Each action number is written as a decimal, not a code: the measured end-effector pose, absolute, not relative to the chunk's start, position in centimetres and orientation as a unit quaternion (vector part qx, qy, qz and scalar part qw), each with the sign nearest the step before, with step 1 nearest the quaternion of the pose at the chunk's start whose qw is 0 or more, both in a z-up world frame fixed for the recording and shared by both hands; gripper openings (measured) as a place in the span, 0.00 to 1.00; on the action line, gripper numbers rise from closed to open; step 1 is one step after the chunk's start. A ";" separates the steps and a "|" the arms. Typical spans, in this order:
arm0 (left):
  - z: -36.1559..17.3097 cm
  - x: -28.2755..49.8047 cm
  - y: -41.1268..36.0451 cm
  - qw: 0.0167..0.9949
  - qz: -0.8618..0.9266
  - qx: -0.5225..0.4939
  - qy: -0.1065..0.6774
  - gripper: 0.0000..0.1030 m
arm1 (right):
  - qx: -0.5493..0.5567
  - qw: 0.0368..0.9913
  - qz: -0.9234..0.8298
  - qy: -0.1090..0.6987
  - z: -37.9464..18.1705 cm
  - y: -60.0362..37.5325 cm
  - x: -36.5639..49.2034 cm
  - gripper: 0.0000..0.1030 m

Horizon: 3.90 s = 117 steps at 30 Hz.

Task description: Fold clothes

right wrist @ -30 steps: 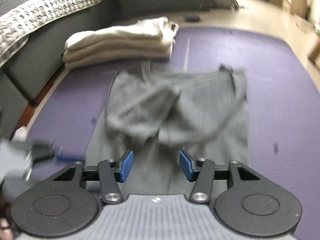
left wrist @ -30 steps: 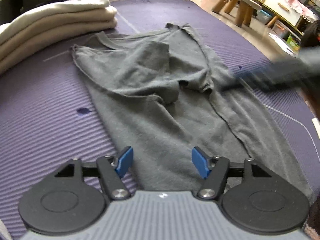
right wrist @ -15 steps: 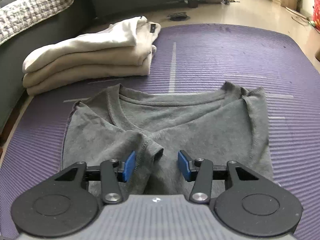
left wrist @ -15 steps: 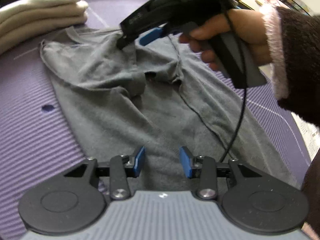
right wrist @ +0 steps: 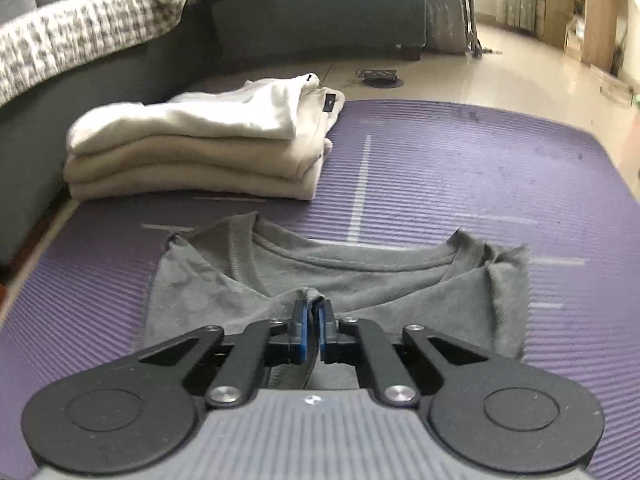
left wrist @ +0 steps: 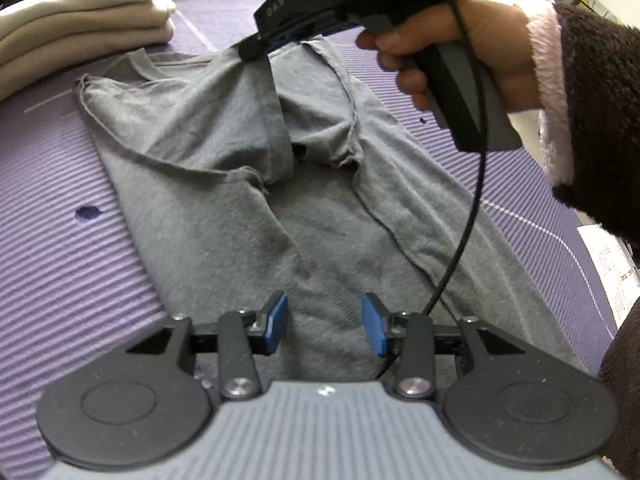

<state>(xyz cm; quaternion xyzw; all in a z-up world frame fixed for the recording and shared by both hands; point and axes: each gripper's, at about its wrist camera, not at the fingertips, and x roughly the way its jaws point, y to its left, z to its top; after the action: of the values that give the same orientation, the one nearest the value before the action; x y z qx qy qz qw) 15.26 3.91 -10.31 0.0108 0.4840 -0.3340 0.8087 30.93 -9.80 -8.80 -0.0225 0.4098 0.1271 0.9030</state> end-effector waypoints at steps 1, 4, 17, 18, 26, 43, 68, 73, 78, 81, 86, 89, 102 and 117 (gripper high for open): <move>-10.3 15.2 3.8 0.809 -0.334 0.011 0.484 0.45 | -0.027 0.903 0.125 0.410 -8.9 -9.8 31.1 0.04; -10.3 15.4 3.8 0.807 -0.334 0.006 0.487 0.46 | -0.050 0.898 0.121 0.420 -10.0 -9.1 31.8 0.04; -10.3 15.3 3.9 0.801 -0.339 0.002 0.494 0.65 | -0.004 0.885 0.107 0.452 -7.6 -11.6 28.9 0.49; -10.2 15.2 3.9 0.800 -0.335 0.002 0.497 0.67 | -0.007 0.883 0.103 0.458 -7.5 -12.0 28.2 0.50; -10.0 13.5 3.9 0.776 -0.340 -0.010 0.531 0.41 | -0.015 0.857 0.086 0.508 -7.4 -15.1 19.0 0.53; -9.6 2.4 2.2 0.739 -0.397 0.110 0.533 0.22 | -0.073 0.783 0.112 0.607 -10.2 -13.1 2.0 0.34; -8.0 -3.8 -0.5 0.682 -0.427 0.188 0.563 0.35 | -0.043 0.748 0.128 0.649 -7.7 -11.2 -4.9 0.33; -7.7 -3.1 -0.3 0.697 -0.419 0.192 0.549 0.37 | 0.008 0.762 0.132 0.634 -7.5 -11.0 -3.3 0.34; -7.6 0.0 0.8 0.735 -0.384 0.186 0.527 0.43 | 0.056 0.759 0.174 0.624 -8.8 -9.1 -2.5 0.37; -7.5 3.5 2.0 0.771 -0.328 0.159 0.522 0.44 | 0.072 0.752 0.198 0.625 -10.5 -7.5 -3.0 0.41; -7.6 7.5 1.1 0.821 -0.238 0.163 0.492 0.45 | 0.076 0.763 0.232 0.598 -10.6 -6.3 -2.5 0.44; -7.6 9.6 -0.4 0.848 -0.194 0.195 0.453 0.45 | 0.061 0.761 0.260 0.591 -10.8 -5.6 -2.4 0.40; -9.0 19.2 -3.1 0.877 -0.138 0.252 0.385 0.34 | 0.087 0.733 0.308 0.600 -11.9 -7.2 -0.8 0.15; -8.9 21.2 -3.4 0.877 -0.150 0.151 0.431 0.34 | 0.116 0.716 0.313 0.613 -11.8 -9.0 -0.2 0.25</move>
<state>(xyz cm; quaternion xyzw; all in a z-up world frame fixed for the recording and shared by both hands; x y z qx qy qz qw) 21.21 -3.41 -8.87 0.1515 0.4310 -0.1496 0.8769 -0.17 -9.03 -11.80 0.1156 0.6128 0.3129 0.7164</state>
